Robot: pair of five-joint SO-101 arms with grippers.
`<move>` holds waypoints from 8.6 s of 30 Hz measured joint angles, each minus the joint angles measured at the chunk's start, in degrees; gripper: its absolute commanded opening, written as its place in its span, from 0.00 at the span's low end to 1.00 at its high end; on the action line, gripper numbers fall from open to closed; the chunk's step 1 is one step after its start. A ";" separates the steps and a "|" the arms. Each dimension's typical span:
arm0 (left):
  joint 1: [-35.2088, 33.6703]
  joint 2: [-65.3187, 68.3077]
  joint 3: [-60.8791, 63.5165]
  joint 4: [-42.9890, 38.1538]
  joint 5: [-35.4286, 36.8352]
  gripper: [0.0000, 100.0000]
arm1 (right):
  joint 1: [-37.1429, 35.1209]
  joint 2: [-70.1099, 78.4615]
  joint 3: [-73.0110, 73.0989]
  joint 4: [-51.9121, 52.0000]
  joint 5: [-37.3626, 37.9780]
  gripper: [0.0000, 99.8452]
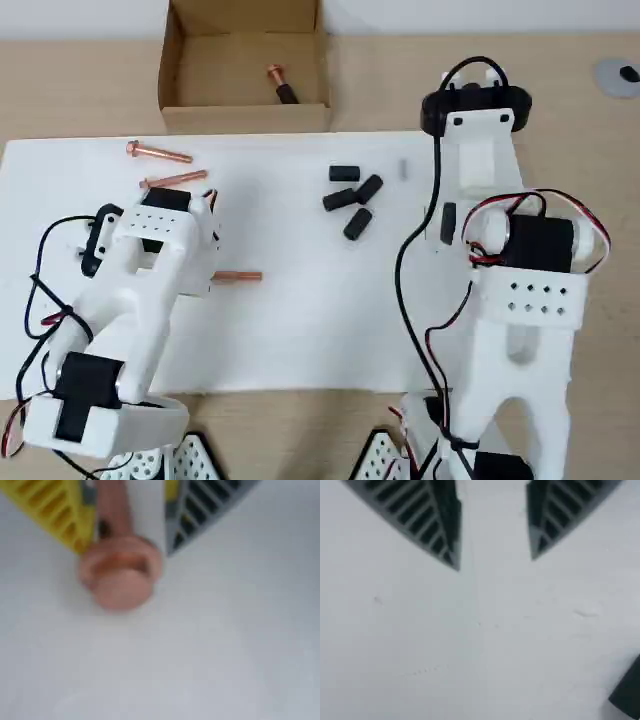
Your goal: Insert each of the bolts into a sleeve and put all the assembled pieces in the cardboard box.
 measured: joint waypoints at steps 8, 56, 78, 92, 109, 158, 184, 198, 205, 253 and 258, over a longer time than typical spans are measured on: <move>0.00 -0.53 4.84 -3.34 -2.11 0.11 | 0.00 0.00 0.00 0.00 0.00 0.12; -8.62 -8.70 -43.25 31.65 -89.76 0.01 | -16.44 24.44 1.41 -11.87 -33.23 0.12; -5.71 -41.67 -20.13 27.25 -108.31 0.01 | -19.52 30.51 0.70 -14.51 -34.46 0.12; -5.71 -47.91 -18.81 24.44 -108.31 0.01 | -19.52 31.30 5.10 -18.64 -36.66 0.12; -5.71 -56.44 -18.81 25.05 -108.31 0.01 | -15.12 44.66 2.29 -21.80 -36.66 0.12; -5.71 -56.44 -18.81 25.05 -110.33 0.01 | -13.63 56.35 -35.52 -5.10 -27.34 0.13; -5.71 -56.44 -18.81 25.05 -110.33 0.01 | 16.62 60.13 -41.49 8.26 -9.41 0.18; -5.71 -56.44 -18.81 28.84 -110.33 0.01 | -7.82 66.37 -46.42 -0.53 -20.40 0.18; -5.71 -56.44 -18.81 29.45 -110.33 0.01 | -8.70 75.16 -51.08 -2.64 -29.36 0.18; -5.71 -56.44 -18.81 29.45 -112.26 0.01 | -12.57 84.22 -56.35 -1.23 -50.99 0.01; -5.71 -56.44 -18.81 29.45 -112.26 0.01 | -12.31 83.43 -57.05 0.53 -50.20 0.01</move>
